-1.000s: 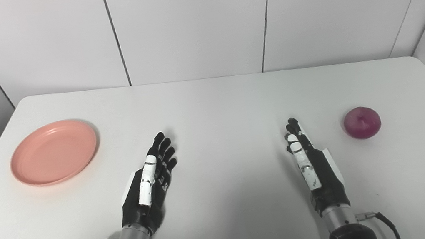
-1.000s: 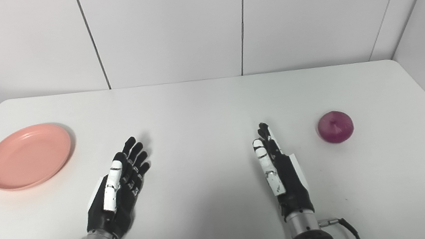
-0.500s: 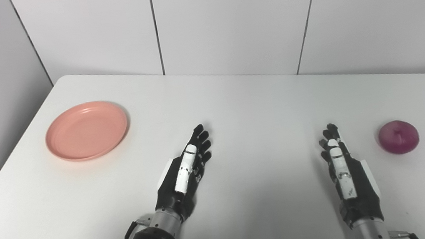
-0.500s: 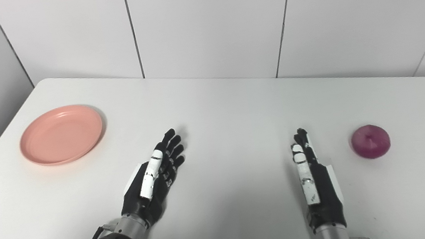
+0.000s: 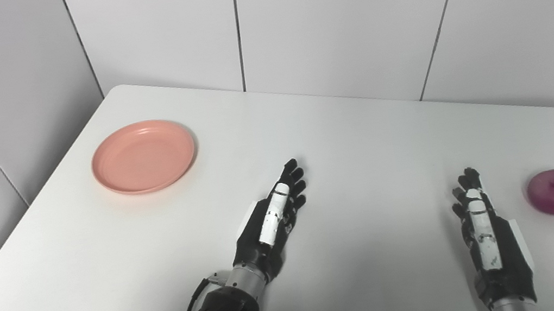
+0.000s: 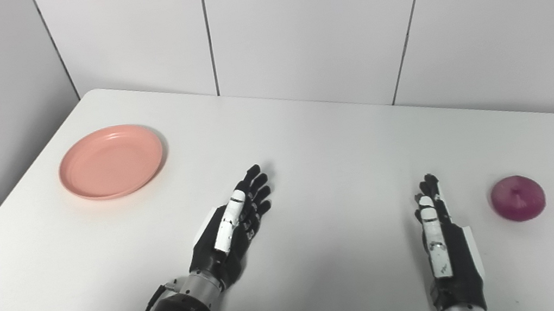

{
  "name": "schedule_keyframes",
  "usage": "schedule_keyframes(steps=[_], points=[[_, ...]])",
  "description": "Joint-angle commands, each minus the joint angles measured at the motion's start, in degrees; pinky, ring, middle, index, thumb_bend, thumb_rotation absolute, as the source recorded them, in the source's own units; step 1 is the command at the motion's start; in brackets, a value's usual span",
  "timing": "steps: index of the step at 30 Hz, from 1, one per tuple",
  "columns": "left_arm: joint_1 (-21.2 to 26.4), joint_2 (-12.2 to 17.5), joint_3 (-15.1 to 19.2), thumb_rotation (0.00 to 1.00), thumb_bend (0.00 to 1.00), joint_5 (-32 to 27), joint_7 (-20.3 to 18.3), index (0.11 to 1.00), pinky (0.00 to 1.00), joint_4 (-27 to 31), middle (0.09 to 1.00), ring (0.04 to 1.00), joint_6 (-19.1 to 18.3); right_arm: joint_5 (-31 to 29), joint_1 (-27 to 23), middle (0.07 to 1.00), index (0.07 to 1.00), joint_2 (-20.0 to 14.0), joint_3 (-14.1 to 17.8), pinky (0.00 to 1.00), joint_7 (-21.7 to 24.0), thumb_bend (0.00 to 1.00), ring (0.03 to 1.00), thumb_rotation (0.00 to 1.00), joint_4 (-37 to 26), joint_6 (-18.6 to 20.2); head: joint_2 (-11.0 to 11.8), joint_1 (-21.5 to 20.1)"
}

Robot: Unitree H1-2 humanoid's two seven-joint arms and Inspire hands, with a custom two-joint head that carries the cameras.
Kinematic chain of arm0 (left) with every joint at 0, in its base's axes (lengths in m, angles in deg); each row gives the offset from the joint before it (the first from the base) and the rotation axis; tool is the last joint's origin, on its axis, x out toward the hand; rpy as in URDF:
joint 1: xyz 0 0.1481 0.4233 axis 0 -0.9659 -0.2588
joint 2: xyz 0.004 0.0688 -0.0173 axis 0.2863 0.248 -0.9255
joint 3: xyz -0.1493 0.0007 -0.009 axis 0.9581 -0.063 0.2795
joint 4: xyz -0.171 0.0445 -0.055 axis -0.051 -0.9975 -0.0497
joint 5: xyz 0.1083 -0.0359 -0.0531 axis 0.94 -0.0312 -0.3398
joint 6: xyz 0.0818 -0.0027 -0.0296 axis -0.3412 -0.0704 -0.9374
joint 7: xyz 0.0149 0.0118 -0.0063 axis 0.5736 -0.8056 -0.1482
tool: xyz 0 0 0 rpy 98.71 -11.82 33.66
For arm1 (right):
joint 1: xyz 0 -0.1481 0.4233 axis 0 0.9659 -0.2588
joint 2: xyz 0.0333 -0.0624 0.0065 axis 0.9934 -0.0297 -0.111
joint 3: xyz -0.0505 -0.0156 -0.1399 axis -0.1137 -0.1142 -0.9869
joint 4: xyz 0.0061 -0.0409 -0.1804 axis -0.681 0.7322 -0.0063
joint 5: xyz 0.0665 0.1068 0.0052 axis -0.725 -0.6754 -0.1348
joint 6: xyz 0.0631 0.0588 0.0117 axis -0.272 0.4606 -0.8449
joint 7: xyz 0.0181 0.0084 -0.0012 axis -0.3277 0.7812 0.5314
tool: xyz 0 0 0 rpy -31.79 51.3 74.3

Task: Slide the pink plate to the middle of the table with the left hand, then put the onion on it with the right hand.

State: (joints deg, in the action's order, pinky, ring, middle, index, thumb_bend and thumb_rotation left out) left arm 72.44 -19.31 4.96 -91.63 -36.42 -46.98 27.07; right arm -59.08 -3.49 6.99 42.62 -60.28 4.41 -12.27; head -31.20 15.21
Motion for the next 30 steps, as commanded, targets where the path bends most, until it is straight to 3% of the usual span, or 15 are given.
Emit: schedule_keyframes(steps=[1,16,23,30], points=[[0.35,-0.72,-0.19,0.97,0.45,0.55,0.17,1.000,1.00,0.88,1.000,1.000,0.29,-0.22,-0.25,0.999,1.000,-0.50,-0.03,1.00,0.37,0.09,0.993,1.00,-1.38,-3.88,0.14,-0.09],[0.50,-0.10,-0.11,0.96,0.46,0.32,0.10,1.000,1.00,0.86,1.000,0.999,0.88,-0.06,-0.14,1.000,1.000,-0.18,-0.41,1.00,0.32,0.08,0.994,1.00,-1.53,-3.90,0.57,-0.43],[1.06,-0.09,0.71,1.00,0.41,0.01,0.15,0.994,1.00,1.24,1.000,0.990,1.92,0.24,-0.05,1.000,1.000,-0.09,-0.76,1.00,0.24,0.07,0.996,1.00,-1.62,-3.96,1.19,-0.32],[2.48,1.25,1.37,1.00,0.47,0.16,-0.59,0.988,1.00,2.69,0.996,0.985,1.05,0.71,0.05,1.000,1.000,0.03,-1.15,1.00,0.01,0.06,0.997,1.00,-1.69,-3.91,1.75,-0.08]])
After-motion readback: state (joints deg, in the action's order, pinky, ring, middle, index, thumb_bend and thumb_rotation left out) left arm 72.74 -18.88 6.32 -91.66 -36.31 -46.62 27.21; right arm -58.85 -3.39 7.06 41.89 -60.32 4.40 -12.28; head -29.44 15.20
